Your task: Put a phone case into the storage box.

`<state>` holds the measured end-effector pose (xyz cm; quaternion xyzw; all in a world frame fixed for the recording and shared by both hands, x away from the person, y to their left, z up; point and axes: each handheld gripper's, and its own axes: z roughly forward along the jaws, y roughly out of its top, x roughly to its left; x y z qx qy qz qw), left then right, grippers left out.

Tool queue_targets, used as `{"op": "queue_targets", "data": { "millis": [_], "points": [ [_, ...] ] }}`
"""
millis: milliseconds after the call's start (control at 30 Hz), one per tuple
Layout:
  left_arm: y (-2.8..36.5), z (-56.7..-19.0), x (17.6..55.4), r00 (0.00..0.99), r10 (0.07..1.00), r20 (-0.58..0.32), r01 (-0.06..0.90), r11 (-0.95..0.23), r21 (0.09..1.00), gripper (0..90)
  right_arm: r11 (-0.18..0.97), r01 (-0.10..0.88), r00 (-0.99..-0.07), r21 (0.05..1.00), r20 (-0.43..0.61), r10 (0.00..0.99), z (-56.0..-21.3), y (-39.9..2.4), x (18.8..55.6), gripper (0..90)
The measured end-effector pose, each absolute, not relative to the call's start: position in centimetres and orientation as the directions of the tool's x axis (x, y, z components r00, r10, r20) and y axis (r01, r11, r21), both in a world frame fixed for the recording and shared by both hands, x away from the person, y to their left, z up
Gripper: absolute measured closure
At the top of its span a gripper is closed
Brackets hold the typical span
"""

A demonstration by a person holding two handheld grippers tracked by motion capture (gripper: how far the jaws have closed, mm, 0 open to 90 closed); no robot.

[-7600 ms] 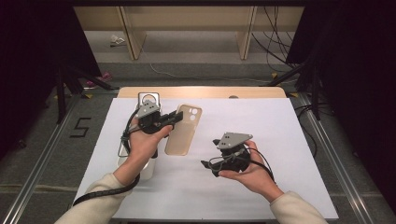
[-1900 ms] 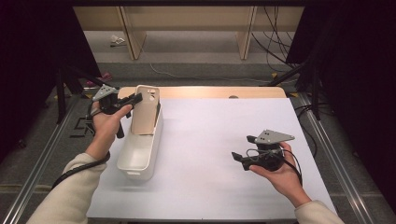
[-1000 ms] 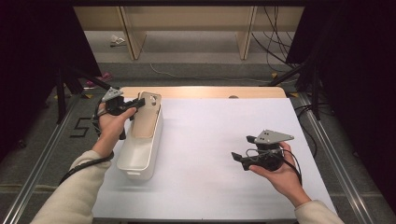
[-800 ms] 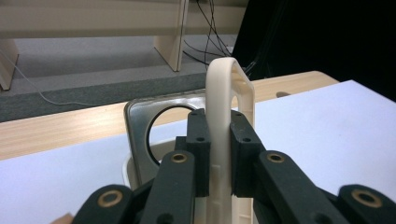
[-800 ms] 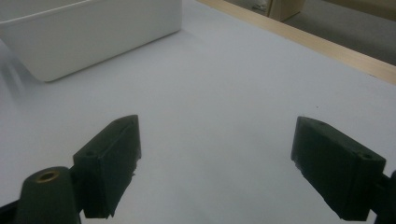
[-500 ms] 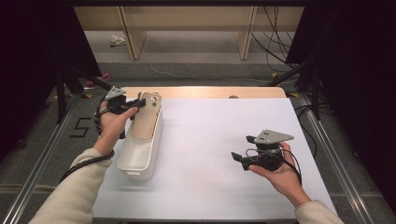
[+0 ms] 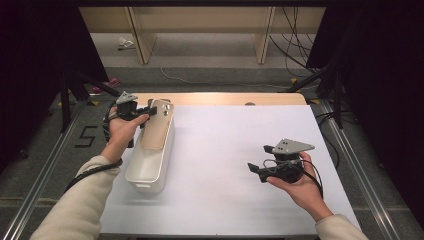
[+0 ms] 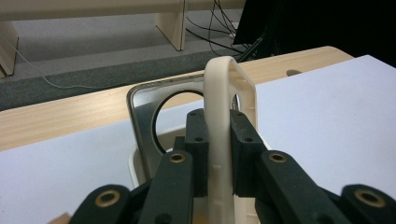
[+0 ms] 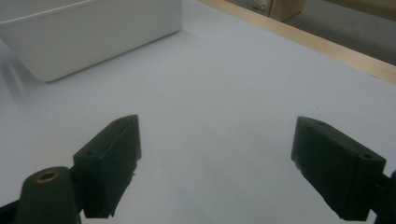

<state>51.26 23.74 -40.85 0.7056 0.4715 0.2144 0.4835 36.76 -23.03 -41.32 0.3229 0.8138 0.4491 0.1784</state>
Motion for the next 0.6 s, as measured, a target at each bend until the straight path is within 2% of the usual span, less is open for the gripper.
{"op": "queue_targets", "data": {
  "millis": [433,600],
  "points": [
    [23.88,-41.16,51.79,0.447,0.889,-0.103,0.490,-0.147,0.859,73.6,0.388,0.366,-0.730,0.846,0.002,0.684,-41.34,-23.02,36.77,16.6],
    [23.68,-41.08,51.98,0.441,0.896,-0.050,0.492,-0.195,0.849,70.6,0.390,0.366,-0.731,0.845,0.002,0.682,-41.36,-23.02,36.78,16.6]
  ]
}}
